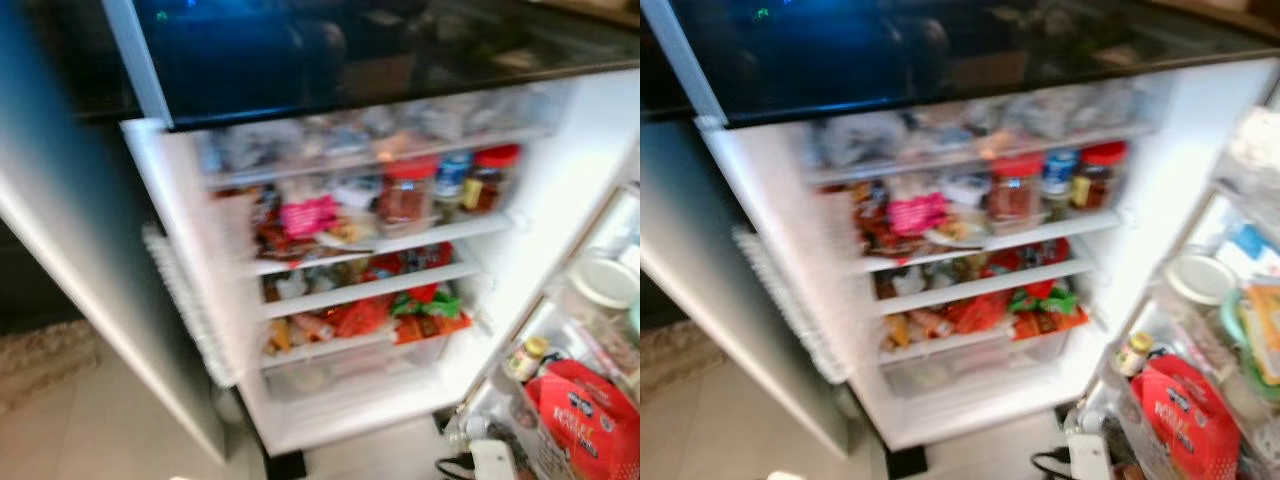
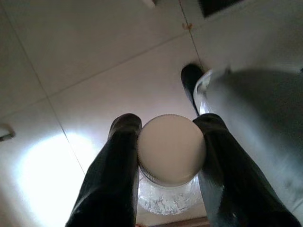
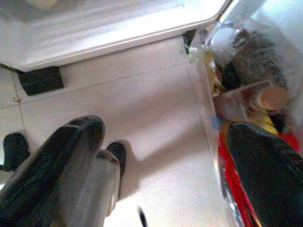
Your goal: Restocking fridge
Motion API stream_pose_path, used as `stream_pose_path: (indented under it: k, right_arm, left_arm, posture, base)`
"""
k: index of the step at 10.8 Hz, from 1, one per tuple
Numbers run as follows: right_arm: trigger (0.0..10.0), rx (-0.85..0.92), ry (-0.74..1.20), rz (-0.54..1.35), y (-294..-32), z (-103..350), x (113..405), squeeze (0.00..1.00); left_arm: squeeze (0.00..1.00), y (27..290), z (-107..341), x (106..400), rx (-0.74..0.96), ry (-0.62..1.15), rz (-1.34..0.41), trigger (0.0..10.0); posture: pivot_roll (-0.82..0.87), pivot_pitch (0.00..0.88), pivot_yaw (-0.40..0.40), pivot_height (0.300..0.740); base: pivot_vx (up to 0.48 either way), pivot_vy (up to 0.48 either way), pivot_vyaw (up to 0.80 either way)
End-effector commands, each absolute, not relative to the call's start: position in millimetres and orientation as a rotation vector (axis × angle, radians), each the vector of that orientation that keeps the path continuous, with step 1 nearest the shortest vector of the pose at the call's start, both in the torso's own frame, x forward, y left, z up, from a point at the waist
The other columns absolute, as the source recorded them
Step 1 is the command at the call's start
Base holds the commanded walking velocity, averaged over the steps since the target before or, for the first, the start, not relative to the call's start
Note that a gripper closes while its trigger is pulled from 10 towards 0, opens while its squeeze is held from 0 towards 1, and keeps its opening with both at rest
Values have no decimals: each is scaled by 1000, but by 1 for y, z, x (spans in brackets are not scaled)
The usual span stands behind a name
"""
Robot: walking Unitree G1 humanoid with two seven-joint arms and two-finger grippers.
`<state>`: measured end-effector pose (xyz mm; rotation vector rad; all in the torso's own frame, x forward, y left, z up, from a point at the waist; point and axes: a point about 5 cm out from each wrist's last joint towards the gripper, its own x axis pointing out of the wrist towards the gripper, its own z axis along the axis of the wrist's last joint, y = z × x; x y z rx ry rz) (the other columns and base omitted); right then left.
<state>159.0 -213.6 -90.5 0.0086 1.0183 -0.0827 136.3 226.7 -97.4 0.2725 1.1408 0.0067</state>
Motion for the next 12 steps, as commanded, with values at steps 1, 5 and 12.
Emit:
stream_pose_path:
  k: [1,5,12]
  right_arm:
    - [10000,6,1028,-91,-217,-91,157,0]
    - [10000,7,1031,-89,-217,-91,157,0]
    - [10000,8,1032,-83,-216,-91,157,0]
  left_arm:
    - [0,224,-99,134,282,1153,-13,10000]
    - [0,224,-99,134,280,1152,-12,10000]
    - [0,224,-97,138,260,1096,14,10000]
  posture:
    - [-107,0,28,740]
    - [-106,0,27,740]
    - [-100,0,28,740]
  base:
    - [0,-274,0]
    - [0,-277,0]
    - [0,-79,0]
